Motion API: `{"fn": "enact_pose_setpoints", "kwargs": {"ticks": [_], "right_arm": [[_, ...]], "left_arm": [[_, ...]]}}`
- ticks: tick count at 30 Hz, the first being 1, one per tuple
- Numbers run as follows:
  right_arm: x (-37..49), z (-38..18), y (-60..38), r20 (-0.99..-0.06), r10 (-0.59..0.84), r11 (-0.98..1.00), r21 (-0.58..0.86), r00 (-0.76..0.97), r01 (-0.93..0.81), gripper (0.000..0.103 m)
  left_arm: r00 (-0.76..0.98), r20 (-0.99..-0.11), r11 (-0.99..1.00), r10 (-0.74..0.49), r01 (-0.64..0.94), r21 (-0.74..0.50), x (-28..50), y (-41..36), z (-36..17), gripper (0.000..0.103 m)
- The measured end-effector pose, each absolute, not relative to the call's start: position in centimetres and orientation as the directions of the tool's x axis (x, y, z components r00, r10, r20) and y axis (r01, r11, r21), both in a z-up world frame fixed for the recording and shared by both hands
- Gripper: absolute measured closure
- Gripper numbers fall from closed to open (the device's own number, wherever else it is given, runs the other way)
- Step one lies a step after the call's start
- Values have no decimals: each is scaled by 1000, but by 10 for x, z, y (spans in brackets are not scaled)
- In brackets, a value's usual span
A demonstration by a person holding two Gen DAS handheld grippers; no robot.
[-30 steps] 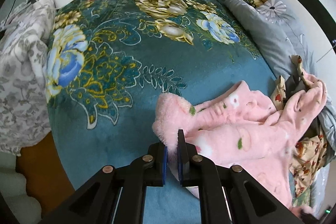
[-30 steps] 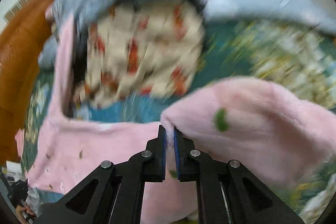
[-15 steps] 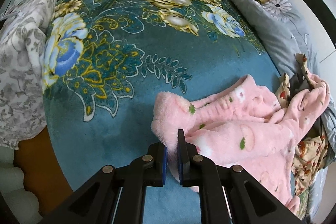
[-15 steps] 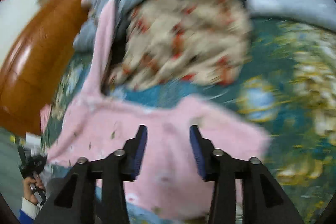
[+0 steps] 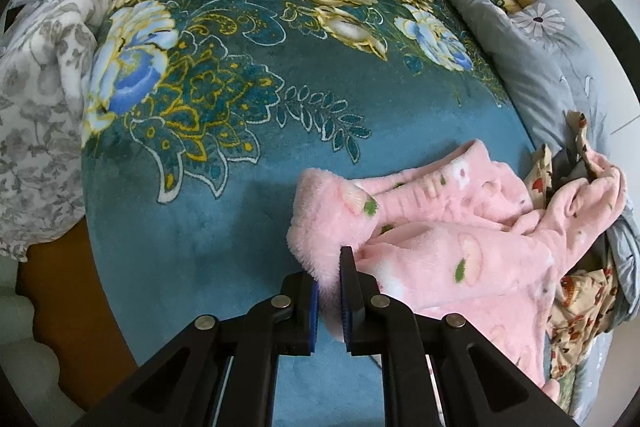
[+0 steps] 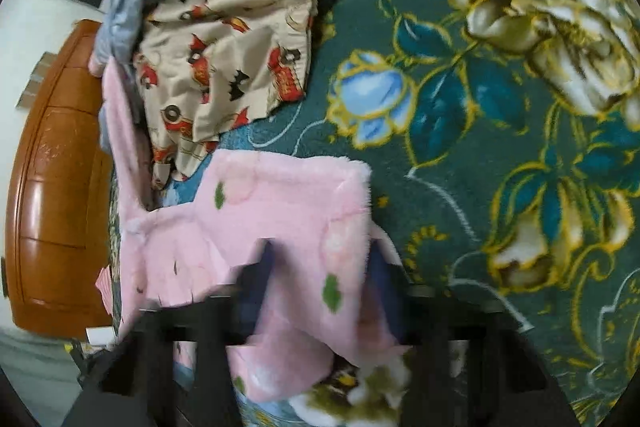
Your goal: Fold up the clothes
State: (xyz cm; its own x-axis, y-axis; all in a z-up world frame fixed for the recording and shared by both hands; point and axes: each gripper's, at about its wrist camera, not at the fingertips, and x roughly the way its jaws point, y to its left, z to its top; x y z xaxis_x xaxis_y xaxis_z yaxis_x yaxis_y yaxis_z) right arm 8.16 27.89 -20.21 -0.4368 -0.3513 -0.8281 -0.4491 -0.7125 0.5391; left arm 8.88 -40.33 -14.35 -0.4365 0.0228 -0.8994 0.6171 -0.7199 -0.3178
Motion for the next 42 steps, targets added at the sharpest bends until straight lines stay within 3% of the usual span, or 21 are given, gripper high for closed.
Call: {"fn": "enact_pose_setpoints", "kwargs": {"ticks": [1, 6, 10, 14, 17, 20, 22, 25, 31, 38, 39, 40, 41, 42], "right_arm": [[80, -200, 279, -827, -353, -711, 541, -438, -449, 94], [70, -151, 302, -778, -354, -732, 576, -520, -363, 96], [68, -101, 367, -790, -114, -780, 447, -602, -439, 96], [44, -131, 419, -873, 12, -747, 317, -488, -584, 96], [30, -162, 434, -907, 19, -729, 276, -421, -627, 96], [27, -177, 438, -911, -23, -718, 301, -411, -628, 91], [35, -171, 439, -903, -31, -724, 317, -429, -613, 69], [65, -159, 446, -876, -5, -706, 345, -482, -619, 55], [140, -201, 452, -848, -141, -537, 499, -511, -680, 55], [136, -227, 433, -800, -188, -380, 594, -570, -709, 54], [133, -227, 432, -811, -175, -370, 580, -559, -726, 58], [130, -226, 430, -823, -164, -364, 563, -544, -742, 81], [127, -224, 428, -837, -161, -367, 543, -524, -755, 95], [124, -220, 426, -848, -160, -375, 526, -506, -763, 95]], "left_arm": [[-434, -900, -722, 25, 615, -316, 89, -403, -144, 92], [-427, -904, -745, 12, 600, -293, 86, -404, -140, 92], [-430, -903, -752, 0, 595, -284, 81, -407, -137, 92], [-413, -911, -744, -2, 609, -275, 81, -407, -143, 92], [-406, -914, -739, 3, 614, -276, 84, -409, -146, 91], [-405, -914, -733, 10, 619, -282, 85, -412, -148, 91], [-404, -915, -733, 9, 619, -280, 84, -412, -149, 91], [-407, -913, -728, 14, 622, -288, 82, -414, -151, 91], [-419, -907, -694, 45, 640, -330, 83, -421, -157, 91], [-453, -888, -674, 78, 633, -381, 91, -421, -156, 92], [-458, -885, -670, 83, 632, -390, 93, -421, -156, 93], [-464, -881, -666, 88, 631, -398, 94, -421, -157, 94], [-469, -879, -663, 91, 630, -404, 94, -421, -156, 94], [-473, -876, -661, 94, 628, -410, 95, -421, -156, 94]]}}
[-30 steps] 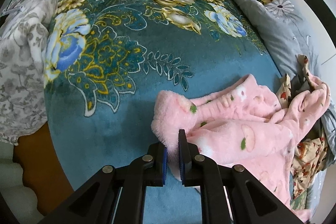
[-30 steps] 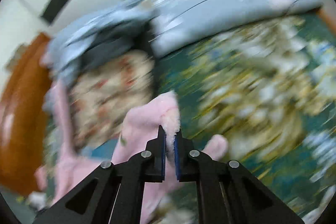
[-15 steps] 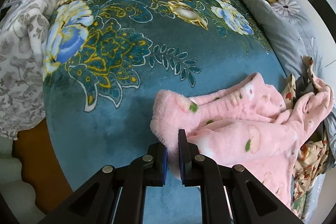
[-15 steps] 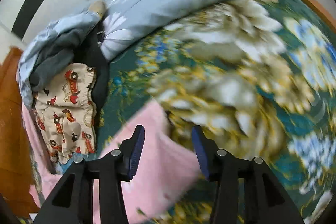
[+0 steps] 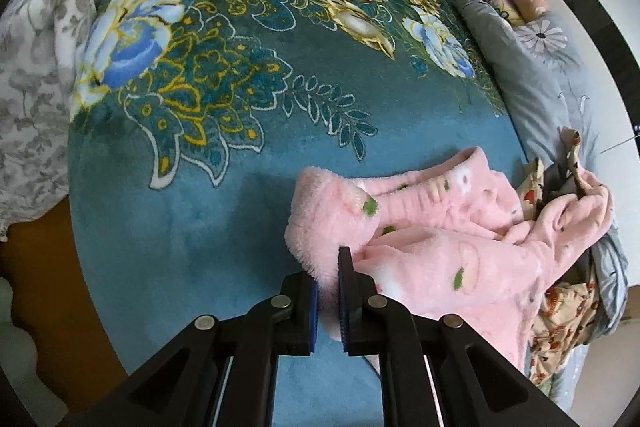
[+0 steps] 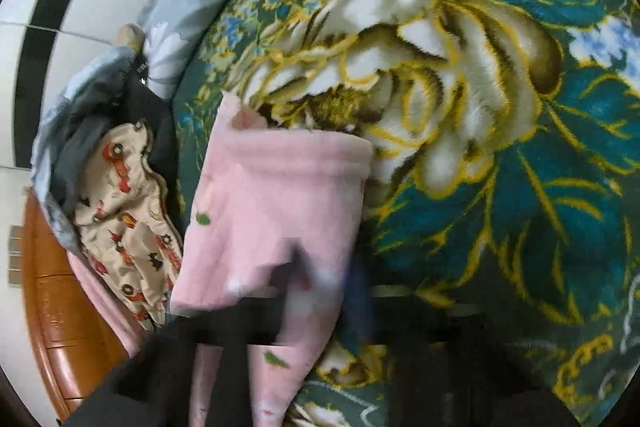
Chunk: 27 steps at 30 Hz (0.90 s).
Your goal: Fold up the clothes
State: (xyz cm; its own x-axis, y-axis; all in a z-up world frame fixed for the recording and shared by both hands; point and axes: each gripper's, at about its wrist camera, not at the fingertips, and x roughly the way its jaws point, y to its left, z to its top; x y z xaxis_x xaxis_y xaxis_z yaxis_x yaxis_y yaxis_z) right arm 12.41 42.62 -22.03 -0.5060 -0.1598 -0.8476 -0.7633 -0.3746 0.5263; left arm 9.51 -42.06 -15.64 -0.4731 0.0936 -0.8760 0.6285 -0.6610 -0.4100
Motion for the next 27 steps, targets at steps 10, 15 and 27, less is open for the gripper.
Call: {"fn": "enact_pose_setpoints", "kwargs": {"ticks": [10, 15, 27], "right_arm": [[192, -118, 418, -810, 26, -533, 484, -585, -694, 96], [276, -131, 418, -871, 94, -544, 361, -482, -758, 96], [336, -185, 427, -939, 78, -443, 270, -336, -855, 96]], "left_arm": [[-598, -798, -699, 80, 537, -472, 108, -425, -115, 95], [-556, -828, -733, 78, 531, -425, 127, -426, -141, 95], [-507, -862, -712, 34, 593, -376, 128, -438, -166, 95]]}}
